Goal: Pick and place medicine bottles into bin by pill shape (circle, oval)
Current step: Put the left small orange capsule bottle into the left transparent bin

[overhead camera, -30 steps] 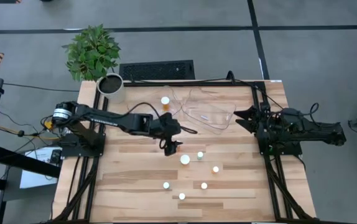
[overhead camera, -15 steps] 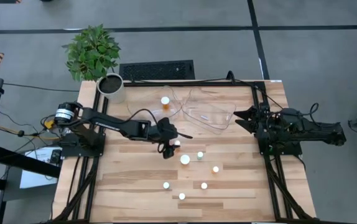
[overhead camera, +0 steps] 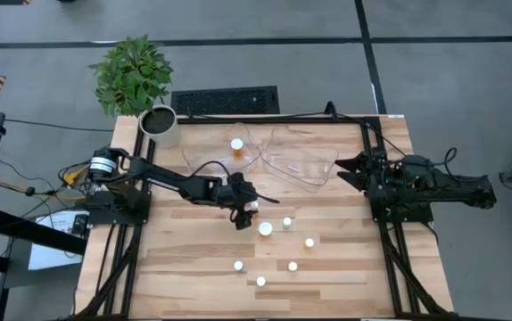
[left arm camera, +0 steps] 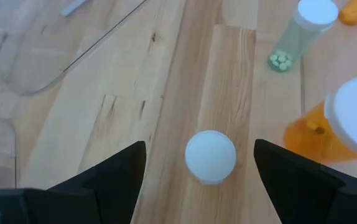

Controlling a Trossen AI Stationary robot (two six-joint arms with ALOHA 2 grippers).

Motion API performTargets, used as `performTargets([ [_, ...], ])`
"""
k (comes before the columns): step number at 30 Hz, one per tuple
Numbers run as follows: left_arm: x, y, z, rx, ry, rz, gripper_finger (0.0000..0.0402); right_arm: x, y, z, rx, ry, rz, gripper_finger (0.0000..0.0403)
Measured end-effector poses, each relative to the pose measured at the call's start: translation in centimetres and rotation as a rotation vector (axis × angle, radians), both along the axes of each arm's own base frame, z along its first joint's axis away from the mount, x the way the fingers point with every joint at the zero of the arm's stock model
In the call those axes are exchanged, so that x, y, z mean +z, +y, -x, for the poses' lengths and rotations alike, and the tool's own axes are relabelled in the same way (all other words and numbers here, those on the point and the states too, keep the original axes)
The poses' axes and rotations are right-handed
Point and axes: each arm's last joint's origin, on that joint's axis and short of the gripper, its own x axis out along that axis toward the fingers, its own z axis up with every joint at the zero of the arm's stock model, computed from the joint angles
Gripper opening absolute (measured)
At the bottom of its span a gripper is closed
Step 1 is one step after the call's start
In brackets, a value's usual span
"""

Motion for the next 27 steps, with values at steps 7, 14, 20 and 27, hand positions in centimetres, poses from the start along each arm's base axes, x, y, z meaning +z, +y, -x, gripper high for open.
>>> performTargets([
  [7,-0.01,0.08,0.00,-0.012,0.002,0.017,0.0268,0.00,0.00,0.00,0.000,0.001,0.002,0.0333],
  [14,-0.03,-0.05,0.00,-0.038,0.005,0.025,0.0185,0.00,0.00,0.00,0.000,0.001,0.002,0.0333],
  [20,-0.02,-0.02,0.00,-0.041,0.006,0.013,0.0139,0.00,0.00,0.00,0.000,0.001,0.002,0.0333],
  [27,-0.01,-0.05,0.01,-0.056,0.008,0.014,0.0117,0.00,0.00,0.00,0.000,0.001,0.002,0.0333],
])
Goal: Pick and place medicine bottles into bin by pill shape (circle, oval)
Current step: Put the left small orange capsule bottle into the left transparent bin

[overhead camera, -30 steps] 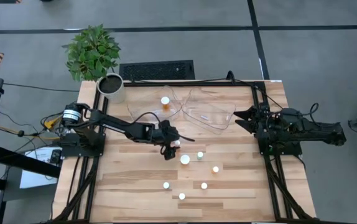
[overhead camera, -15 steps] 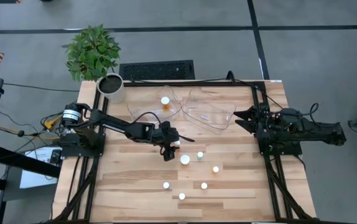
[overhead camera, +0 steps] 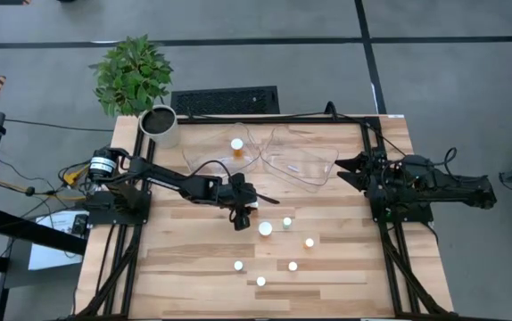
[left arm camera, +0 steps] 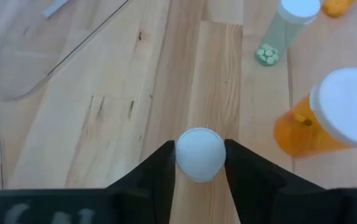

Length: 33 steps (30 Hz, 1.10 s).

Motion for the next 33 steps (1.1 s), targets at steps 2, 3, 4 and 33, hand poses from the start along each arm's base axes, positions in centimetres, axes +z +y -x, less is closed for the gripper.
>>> performTargets([
  [2,0.0,0.0,0.0,0.011,-0.002,0.010,0.0112,0.0,0.0,0.0,0.000,0.000,0.000,0.0333],
  [3,0.0,0.0,0.0,0.019,-0.004,0.017,0.0111,0.0,0.0,0.0,0.000,0.000,0.000,0.0333],
  [4,0.1,0.0,0.0,0.031,-0.006,0.028,0.0110,0.0,0.0,0.0,0.000,0.000,0.000,0.0333],
  [33,37.1,2.4,11.4,0.090,-1.169,0.297,0.0112,-0.3,0.0,0.0,0.000,0.026,0.000,0.0333],
])
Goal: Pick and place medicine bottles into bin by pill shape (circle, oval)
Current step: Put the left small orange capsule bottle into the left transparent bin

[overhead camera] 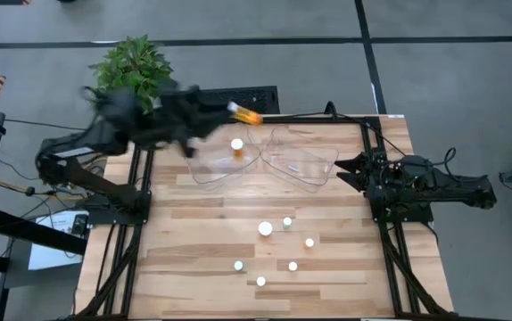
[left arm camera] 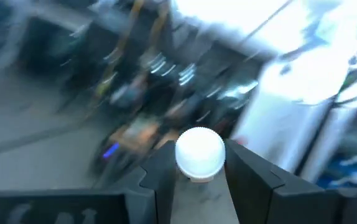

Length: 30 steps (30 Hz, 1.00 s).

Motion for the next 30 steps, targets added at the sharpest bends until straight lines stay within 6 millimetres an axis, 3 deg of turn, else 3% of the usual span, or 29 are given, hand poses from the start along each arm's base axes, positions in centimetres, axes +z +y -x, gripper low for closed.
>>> performTargets([
  [6,3.1,-1.5,3.6,-0.311,-0.300,-0.160,0.0112,-0.1,0.0,0.0,-0.001,0.007,0.006,0.0333],
  [13,3.6,-3.2,4.3,-0.517,-0.402,-0.318,0.0112,-0.1,0.0,0.0,-0.001,0.008,0.006,0.0333],
  [19,2.3,-3.8,2.9,-0.638,-0.276,-0.350,0.0112,-0.1,0.0,0.0,-0.002,0.010,0.006,0.0333],
  [25,-0.4,-3.9,1.4,-0.638,0.003,-0.362,0.0112,-0.1,0.0,0.0,-0.002,0.013,0.006,0.0333],
  [30,-1.7,-3.9,1.0,-0.640,0.137,-0.344,0.0112,-0.1,0.0,0.0,-0.002,0.013,0.006,0.0333],
])
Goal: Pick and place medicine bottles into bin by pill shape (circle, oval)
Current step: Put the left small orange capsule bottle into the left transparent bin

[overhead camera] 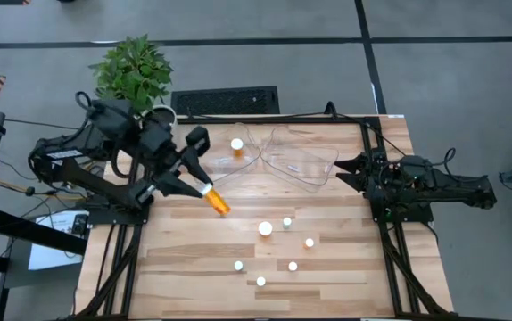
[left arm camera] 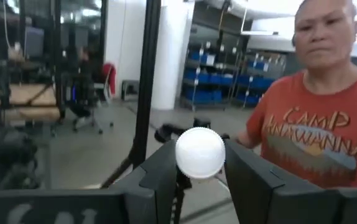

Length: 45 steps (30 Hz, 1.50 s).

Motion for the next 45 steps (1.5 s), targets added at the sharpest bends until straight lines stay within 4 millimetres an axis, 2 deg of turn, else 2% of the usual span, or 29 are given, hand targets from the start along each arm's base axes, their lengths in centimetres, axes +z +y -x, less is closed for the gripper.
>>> performTargets([
  [7,-0.6,0.0,0.0,0.008,0.066,-0.005,0.0112,0.0,0.0,0.0,-0.001,0.000,0.000,0.0333],
  [9,-0.6,0.3,-0.2,0.096,0.070,0.006,0.0112,0.0,0.0,0.0,-0.002,0.000,0.000,0.0333],
  [11,-0.7,0.9,-0.4,0.264,0.093,0.036,0.0112,0.0,0.0,0.0,-0.002,0.000,0.000,0.0333],
  [13,-0.9,1.7,-0.5,0.502,0.121,0.086,0.0112,0.0,0.0,0.0,-0.002,0.000,0.000,0.0333],
  [16,-1.4,3.2,-0.4,0.924,0.180,0.278,0.0112,0.0,0.0,0.0,-0.002,0.000,0.000,0.0333],
  [18,-2.5,4.1,0.0,1.157,0.250,0.413,0.0112,0.0,0.0,0.0,-0.002,0.000,0.000,0.0333],
  [20,-3.7,5.0,0.5,1.309,0.338,0.437,0.0112,0.0,0.0,0.0,-0.002,0.000,0.000,0.0333],
  [22,-4.9,5.8,1.0,1.378,0.437,0.457,0.0112,0.0,0.0,0.0,-0.002,0.000,0.000,0.0333],
  [25,-6.5,6.6,0.8,1.426,0.589,0.422,0.0112,0.0,0.0,0.0,-0.002,0.000,0.000,0.0333],
  [27,-7.7,6.9,0.0,1.435,0.690,0.311,0.0112,0.0,0.0,0.0,-0.002,0.000,0.000,0.0333],
  [33,-11.9,7.3,-5.0,1.349,0.932,-0.112,0.0112,0.0,0.0,0.0,-0.002,0.004,-0.001,0.0333],
  [36,-14.4,7.7,-7.6,1.271,1.038,-0.223,0.0112,0.0,0.0,0.0,-0.002,0.004,-0.001,0.0333],
  [39,-16.6,8.4,-9.3,1.223,1.112,-0.266,0.0112,0.0,0.0,0.0,-0.002,0.004,-0.001,0.0333],
  [43,-18.4,9.6,-9.5,1.236,1.073,-0.262,0.0112,-0.1,0.0,0.0,-0.002,0.005,-0.001,0.0333],
  [45,-19.3,10.4,-8.3,1.240,1.080,-0.230,0.0112,-0.1,0.0,0.0,-0.002,0.006,-0.001,0.0333],
])
